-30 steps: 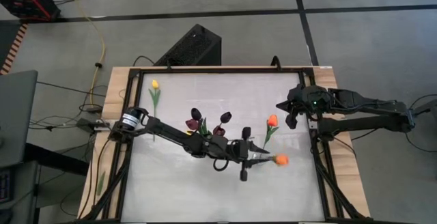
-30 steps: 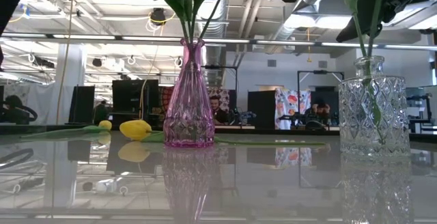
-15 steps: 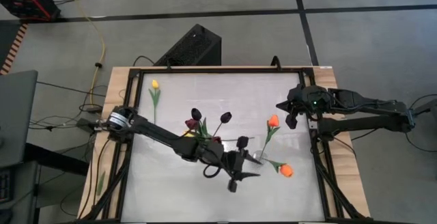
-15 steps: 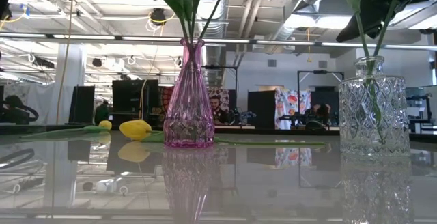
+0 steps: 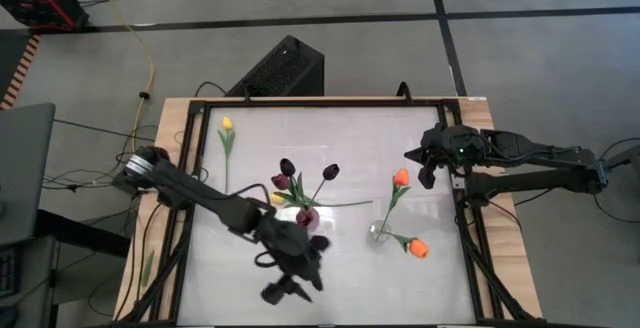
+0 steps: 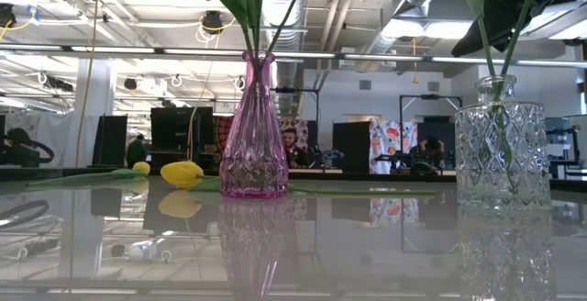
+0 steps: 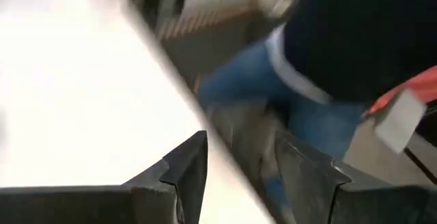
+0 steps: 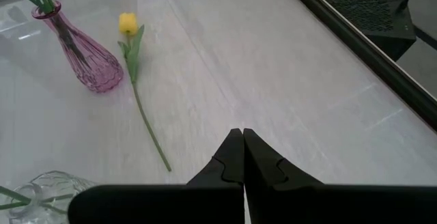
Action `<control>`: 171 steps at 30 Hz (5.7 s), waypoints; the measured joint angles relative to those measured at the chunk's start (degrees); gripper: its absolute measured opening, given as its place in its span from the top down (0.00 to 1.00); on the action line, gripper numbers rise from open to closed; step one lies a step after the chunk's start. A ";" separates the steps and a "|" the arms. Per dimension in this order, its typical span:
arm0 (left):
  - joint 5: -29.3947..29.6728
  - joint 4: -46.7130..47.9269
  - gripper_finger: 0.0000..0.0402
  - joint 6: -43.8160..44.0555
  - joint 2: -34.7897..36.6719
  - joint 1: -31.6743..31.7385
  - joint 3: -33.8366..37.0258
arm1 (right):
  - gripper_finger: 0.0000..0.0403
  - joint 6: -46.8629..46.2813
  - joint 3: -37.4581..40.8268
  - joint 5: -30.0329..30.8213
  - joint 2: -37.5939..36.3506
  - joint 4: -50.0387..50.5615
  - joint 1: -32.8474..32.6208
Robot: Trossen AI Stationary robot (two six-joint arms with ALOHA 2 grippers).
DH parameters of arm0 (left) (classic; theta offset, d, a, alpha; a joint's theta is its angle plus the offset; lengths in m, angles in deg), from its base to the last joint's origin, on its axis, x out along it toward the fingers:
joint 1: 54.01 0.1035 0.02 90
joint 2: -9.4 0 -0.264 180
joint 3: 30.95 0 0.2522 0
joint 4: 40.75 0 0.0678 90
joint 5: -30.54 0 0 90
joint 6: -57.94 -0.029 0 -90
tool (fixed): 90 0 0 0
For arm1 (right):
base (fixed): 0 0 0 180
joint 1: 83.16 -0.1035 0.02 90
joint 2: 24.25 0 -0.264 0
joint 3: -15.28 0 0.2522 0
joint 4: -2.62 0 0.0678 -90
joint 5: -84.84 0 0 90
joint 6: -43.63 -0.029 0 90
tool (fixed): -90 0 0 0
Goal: Sort flowers into vase by color
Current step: Put the left yellow flower into the transparent vase
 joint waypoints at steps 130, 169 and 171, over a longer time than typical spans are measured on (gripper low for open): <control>4.06 -34.17 1.00 8.47 -0.57 41.07 -12.50 | 0.49 17.62 -42.73 -20.79 24.89 -22.48 8.12; 5.79 -21.62 1.00 1.36 0.10 40.27 -12.79 | 0.45 20.77 -43.23 -17.11 32.75 -16.10 8.80; 5.81 -20.61 1.00 1.26 0.10 40.24 -12.75 | 0.45 20.07 -43.23 -17.02 33.12 -16.04 8.89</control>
